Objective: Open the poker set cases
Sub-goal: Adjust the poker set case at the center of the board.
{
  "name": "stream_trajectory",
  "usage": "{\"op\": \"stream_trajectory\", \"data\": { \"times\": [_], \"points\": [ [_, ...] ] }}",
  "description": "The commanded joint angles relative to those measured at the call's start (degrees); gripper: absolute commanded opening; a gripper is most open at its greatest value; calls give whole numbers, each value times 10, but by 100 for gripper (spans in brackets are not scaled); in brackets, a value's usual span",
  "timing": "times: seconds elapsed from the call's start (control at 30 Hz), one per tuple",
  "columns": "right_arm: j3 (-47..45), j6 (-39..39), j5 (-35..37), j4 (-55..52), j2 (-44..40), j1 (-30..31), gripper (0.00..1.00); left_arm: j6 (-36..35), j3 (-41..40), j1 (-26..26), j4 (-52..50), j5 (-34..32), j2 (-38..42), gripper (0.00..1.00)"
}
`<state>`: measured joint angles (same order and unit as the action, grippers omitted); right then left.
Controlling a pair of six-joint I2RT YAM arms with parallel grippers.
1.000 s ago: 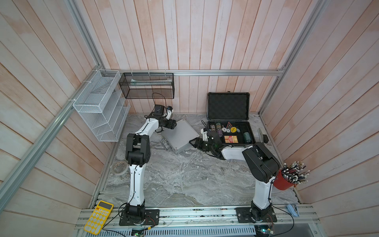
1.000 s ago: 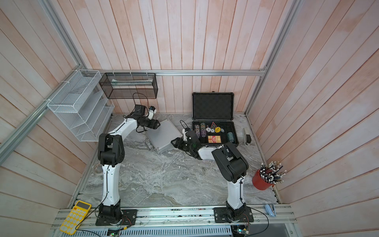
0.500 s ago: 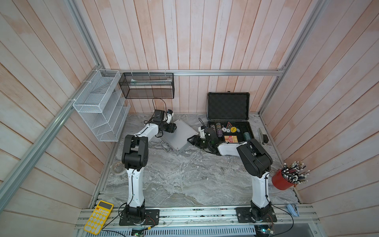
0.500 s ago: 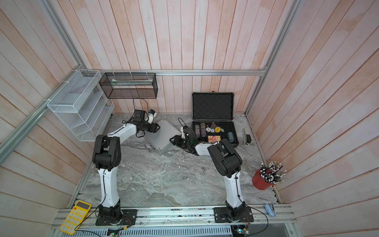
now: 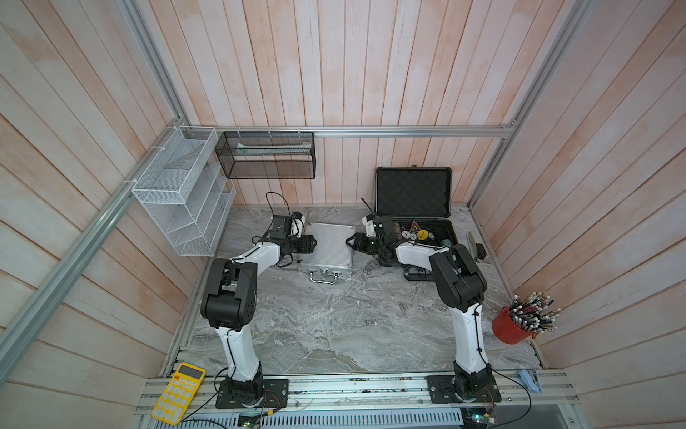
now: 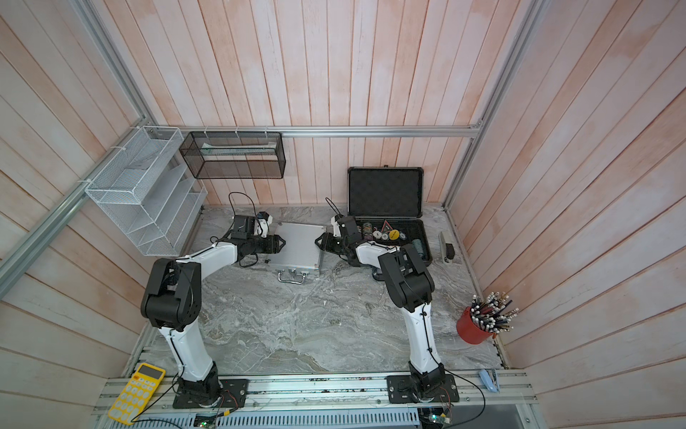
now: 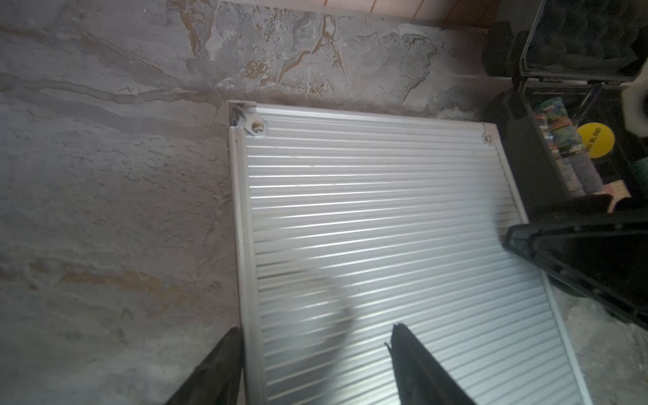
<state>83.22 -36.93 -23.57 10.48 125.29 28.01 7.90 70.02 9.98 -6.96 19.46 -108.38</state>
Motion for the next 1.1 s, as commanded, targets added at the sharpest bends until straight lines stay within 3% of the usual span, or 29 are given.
{"op": "stream_trajectory", "data": {
  "times": [0.0,0.37,0.53,0.73,0.87,1.07],
  "points": [
    [26,46,-34,-19,7,4,52,36,-27,21,-2,39,27,69],
    [-19,123,36,-76,-105,-37,59,35,-73,8,11,-75,142,77],
    [-166,106,24,-9,-213,-23,58,21,-98,8,3,-86,192,77],
    [-320,27,68,73,-298,55,61,15,-153,24,0,-100,255,77],
    [-377,-48,91,153,-296,99,63,39,-204,38,33,-113,292,77],
    [-351,-87,89,197,-221,135,64,62,-232,38,53,-117,297,77]
  ]
}}
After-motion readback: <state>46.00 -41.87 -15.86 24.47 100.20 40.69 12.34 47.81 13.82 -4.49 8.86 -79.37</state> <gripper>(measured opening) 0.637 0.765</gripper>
